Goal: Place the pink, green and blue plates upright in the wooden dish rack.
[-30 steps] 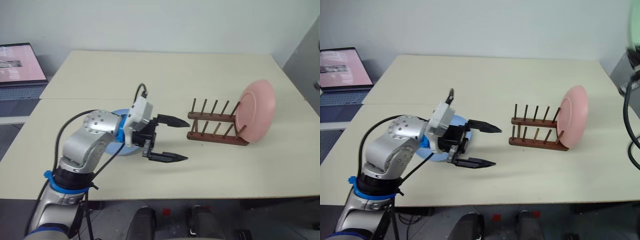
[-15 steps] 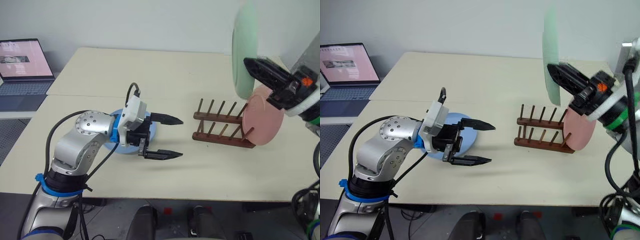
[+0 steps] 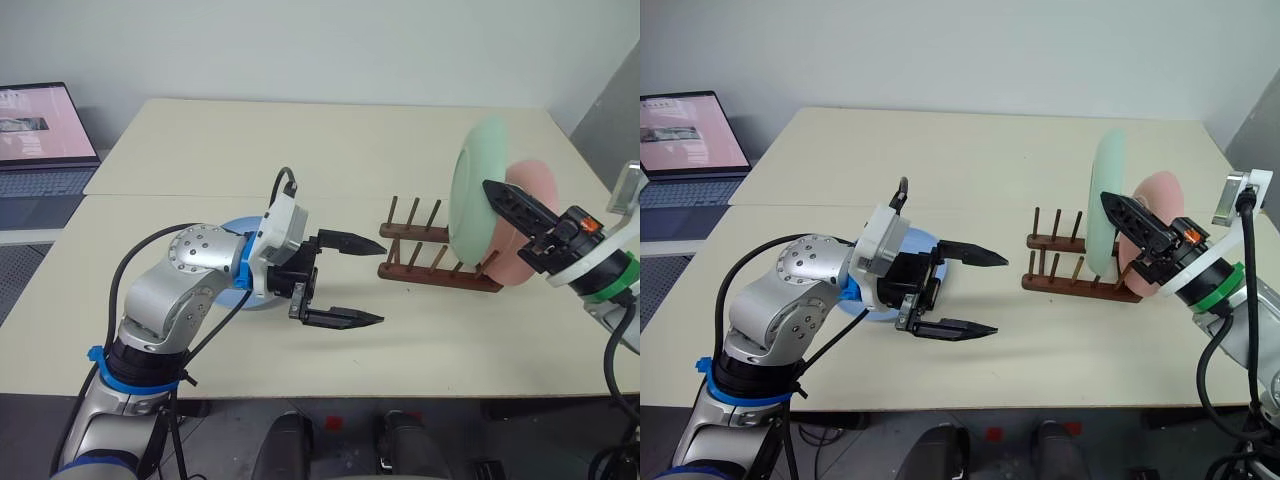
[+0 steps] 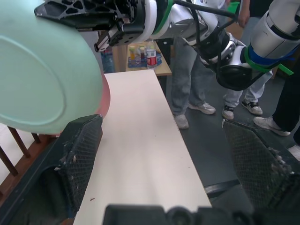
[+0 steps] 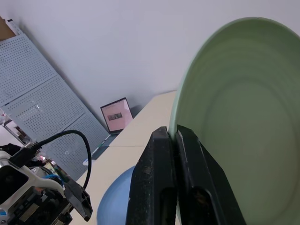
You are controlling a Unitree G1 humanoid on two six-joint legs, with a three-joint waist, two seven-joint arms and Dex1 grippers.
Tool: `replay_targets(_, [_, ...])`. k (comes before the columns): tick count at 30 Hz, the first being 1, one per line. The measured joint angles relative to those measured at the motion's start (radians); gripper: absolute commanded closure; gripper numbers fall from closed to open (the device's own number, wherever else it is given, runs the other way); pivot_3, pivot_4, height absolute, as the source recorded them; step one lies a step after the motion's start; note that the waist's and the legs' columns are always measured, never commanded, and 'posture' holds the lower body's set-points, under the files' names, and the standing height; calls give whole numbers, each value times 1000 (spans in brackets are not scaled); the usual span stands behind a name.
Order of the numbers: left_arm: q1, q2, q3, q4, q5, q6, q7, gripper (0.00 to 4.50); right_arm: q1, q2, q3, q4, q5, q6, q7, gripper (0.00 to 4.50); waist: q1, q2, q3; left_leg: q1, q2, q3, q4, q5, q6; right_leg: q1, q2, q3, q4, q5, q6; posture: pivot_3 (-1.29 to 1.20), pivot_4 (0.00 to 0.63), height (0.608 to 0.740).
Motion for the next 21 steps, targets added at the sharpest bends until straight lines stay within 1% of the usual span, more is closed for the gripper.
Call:
replay_targets(9, [-9, -14, -10, 3, 5, -10, 0, 0, -4, 1, 71, 39, -11, -45, 6, 4467, 1, 0, 0, 0, 0, 0, 0, 0, 0, 0, 0, 0, 0, -2, -2, 0, 150, 725])
replay_targets(21, [-10, -32, -19, 17, 25, -47, -1, 0, -4, -67, 73, 91, -13, -44, 13, 4467, 2, 0, 0, 0, 0, 0, 0, 0, 0, 0, 0, 0, -1, -2, -2, 0, 150, 725])
